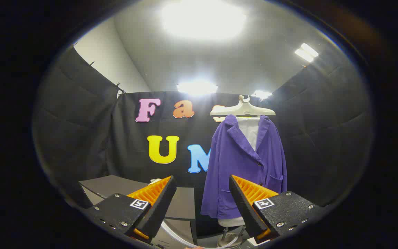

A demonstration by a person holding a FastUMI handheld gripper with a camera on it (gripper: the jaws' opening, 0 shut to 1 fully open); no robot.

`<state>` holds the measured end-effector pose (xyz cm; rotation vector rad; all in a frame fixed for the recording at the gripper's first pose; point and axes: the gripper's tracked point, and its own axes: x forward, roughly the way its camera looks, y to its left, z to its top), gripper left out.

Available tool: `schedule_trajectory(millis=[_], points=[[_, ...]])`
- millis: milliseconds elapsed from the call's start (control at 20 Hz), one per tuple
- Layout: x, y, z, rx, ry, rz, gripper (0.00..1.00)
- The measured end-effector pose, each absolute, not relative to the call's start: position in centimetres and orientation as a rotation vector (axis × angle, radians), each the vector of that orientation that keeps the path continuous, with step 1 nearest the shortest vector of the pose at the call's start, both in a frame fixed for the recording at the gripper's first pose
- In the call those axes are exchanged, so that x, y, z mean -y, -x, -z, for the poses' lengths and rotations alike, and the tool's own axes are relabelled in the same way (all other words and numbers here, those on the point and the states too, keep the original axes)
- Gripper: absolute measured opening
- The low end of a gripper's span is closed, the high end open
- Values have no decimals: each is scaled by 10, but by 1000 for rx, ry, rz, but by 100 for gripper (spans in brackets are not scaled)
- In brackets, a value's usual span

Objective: Iron the clothes twice with a garment steamer, once on the left side and once on the right side.

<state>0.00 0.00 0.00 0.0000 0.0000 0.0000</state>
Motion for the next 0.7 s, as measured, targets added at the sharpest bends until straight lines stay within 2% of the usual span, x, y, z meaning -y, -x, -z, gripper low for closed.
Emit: schedule_trajectory(millis=[450,700], points=[[19,7,28,-69,33,74,95],[18,8,33,-105,34,44,95]])
